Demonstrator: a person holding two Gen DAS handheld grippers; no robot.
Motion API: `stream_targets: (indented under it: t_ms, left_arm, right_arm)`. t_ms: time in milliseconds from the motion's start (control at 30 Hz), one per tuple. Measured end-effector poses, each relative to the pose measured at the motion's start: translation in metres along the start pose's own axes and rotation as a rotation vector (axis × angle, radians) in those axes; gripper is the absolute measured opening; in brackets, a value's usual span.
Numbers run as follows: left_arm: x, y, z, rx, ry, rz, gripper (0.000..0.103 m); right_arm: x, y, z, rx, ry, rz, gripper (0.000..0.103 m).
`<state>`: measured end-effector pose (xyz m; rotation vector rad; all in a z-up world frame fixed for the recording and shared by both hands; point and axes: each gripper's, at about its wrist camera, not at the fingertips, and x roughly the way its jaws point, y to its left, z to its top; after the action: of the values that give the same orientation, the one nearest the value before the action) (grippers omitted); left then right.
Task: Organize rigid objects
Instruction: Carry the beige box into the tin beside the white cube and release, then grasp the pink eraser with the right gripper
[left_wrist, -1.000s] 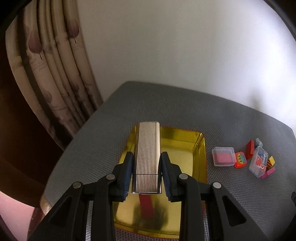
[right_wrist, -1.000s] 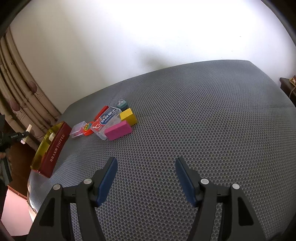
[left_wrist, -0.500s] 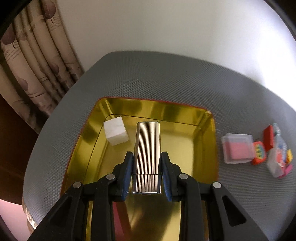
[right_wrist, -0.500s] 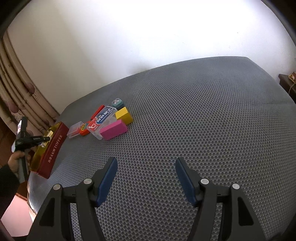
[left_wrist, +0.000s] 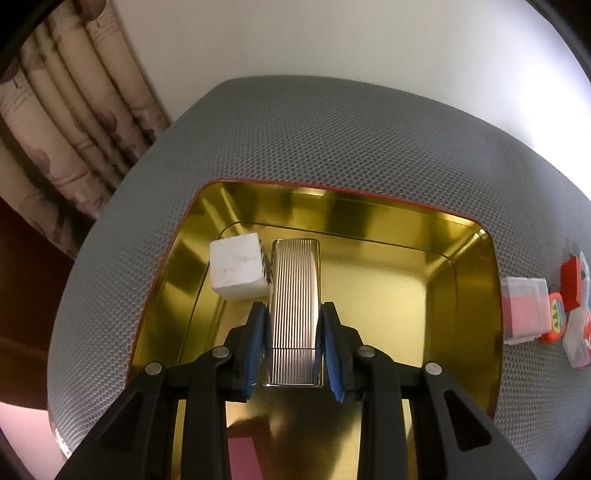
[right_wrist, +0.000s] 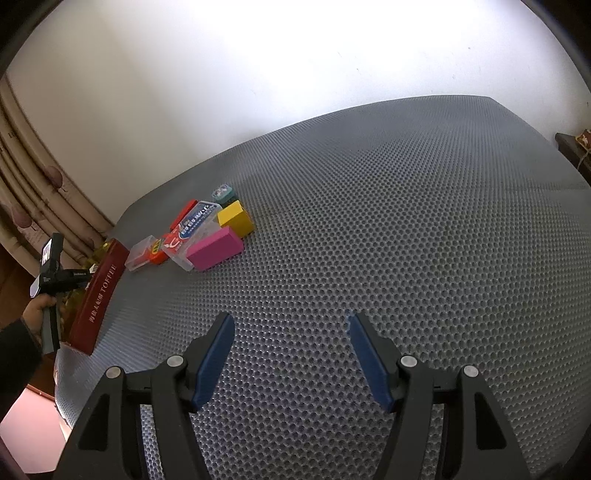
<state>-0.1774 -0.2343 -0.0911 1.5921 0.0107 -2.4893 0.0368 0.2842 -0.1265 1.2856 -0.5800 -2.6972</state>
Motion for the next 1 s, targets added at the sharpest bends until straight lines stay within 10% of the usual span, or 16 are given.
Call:
stream_targets:
  t_ms: [300,433,733,1000]
  left_arm:
    - [0.001,0.002,-0.001,-0.003,0.012,0.028,0.028]
    - [-0.011,-0.001,-0.002,0.014,-0.018,-0.002,0.072]
    - [-0.085,-0.012,-0.032,0.121,-0.201,0.043,0.095]
    - [-0.151,-0.008,-0.09,0.061,-0.342,-0.118,0.103]
  right_arm:
    - [0.005,0.0,-0.004,0.0,0.011,-0.003,0.067]
    - [0.008,0.003,-0.006,-0.013,0.01,-0.007,0.067]
    - [0.036,0.042,0.003,-0.158,0.031,-0.01,0.067]
    - [0.083,0.091,0.031,-0.306,0.055,-0.007,0.067]
